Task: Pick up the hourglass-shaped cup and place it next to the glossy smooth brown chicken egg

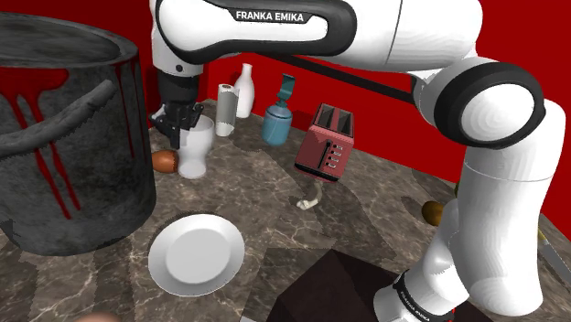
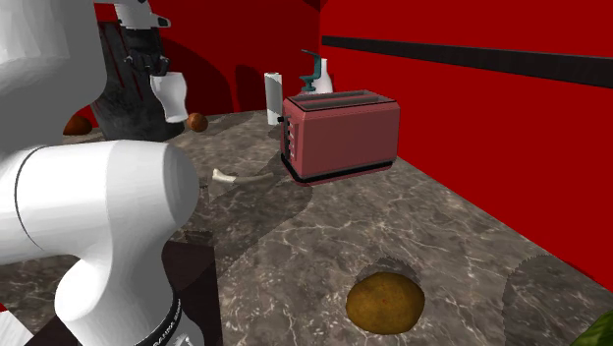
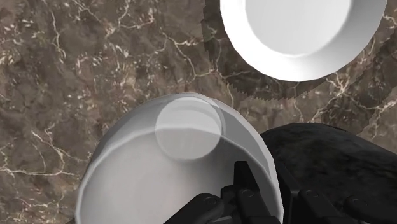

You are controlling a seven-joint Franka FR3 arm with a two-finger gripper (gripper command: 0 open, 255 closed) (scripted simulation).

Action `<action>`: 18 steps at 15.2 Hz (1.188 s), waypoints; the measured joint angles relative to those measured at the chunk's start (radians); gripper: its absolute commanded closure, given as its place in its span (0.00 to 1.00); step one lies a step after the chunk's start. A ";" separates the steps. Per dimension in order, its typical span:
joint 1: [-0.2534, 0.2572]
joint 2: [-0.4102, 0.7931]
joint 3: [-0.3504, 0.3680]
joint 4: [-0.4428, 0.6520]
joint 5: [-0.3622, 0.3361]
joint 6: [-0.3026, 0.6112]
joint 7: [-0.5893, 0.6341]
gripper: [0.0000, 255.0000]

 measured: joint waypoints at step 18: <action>-0.002 0.028 -0.003 -0.169 -0.004 0.198 0.000 1.00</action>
